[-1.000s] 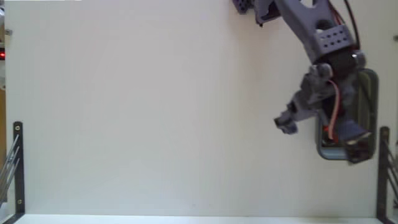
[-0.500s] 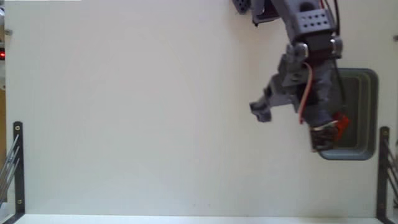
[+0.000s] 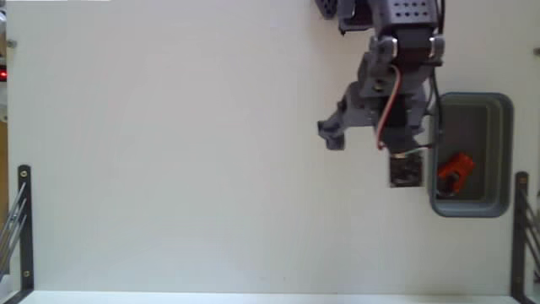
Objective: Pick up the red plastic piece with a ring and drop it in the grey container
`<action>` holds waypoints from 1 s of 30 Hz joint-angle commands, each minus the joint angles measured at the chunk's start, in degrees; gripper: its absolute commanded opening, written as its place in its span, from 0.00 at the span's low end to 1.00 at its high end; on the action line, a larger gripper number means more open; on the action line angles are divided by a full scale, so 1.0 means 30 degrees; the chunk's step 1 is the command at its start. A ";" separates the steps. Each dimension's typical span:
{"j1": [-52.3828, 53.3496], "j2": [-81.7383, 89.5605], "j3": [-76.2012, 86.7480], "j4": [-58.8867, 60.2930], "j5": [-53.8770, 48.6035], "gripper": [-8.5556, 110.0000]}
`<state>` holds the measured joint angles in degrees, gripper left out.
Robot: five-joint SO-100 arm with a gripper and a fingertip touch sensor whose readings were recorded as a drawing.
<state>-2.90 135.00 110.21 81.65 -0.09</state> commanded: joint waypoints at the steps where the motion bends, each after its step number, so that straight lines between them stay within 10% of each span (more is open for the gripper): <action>1: 0.0260 0.1446 0.0527 0.0099 0.0029 1.00; 30: 0.0967 0.2371 0.1446 0.0104 0.0029 1.00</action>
<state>-0.53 139.92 114.26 81.65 -0.26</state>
